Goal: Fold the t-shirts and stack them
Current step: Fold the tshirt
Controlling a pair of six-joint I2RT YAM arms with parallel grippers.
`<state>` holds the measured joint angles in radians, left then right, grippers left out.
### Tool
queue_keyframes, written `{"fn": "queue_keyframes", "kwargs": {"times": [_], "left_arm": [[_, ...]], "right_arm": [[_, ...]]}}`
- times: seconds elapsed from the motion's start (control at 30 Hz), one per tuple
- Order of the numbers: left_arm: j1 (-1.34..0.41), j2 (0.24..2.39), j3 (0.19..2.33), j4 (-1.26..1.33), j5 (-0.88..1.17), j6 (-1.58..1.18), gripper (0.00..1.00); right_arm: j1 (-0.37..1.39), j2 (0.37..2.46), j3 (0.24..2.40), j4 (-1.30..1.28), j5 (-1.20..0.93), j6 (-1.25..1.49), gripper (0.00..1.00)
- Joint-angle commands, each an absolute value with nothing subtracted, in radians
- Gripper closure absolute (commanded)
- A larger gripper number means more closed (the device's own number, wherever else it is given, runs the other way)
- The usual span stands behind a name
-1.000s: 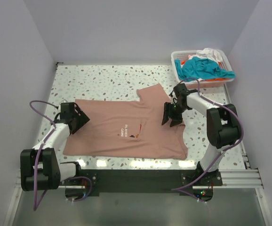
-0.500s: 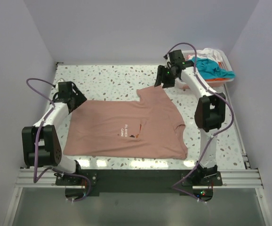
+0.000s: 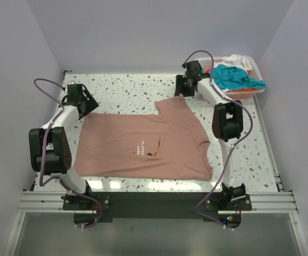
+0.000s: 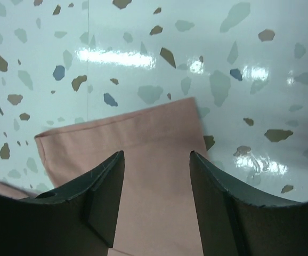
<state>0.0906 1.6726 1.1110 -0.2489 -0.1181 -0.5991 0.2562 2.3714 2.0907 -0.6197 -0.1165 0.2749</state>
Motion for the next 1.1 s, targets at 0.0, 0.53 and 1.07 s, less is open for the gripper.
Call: {"fn": "queue_keyframes", "kwargs": {"times": [0.0, 0.53, 1.07], "left_arm": [[0.097, 1.674, 1.155, -0.216, -0.097, -0.560, 0.25], [0.097, 1.687, 1.180, -0.248, -0.083, -0.549, 0.25], [0.155, 1.756, 1.218, -0.275, -0.088, -0.588, 0.25]], "right_arm": [[0.255, 2.396, 2.158, -0.543, -0.064, 0.245, 0.44], [0.255, 2.511, 2.220, -0.485, -0.037, 0.230, 0.44], [0.258, 2.459, 2.094, -0.512, -0.037, 0.209, 0.71]]}}
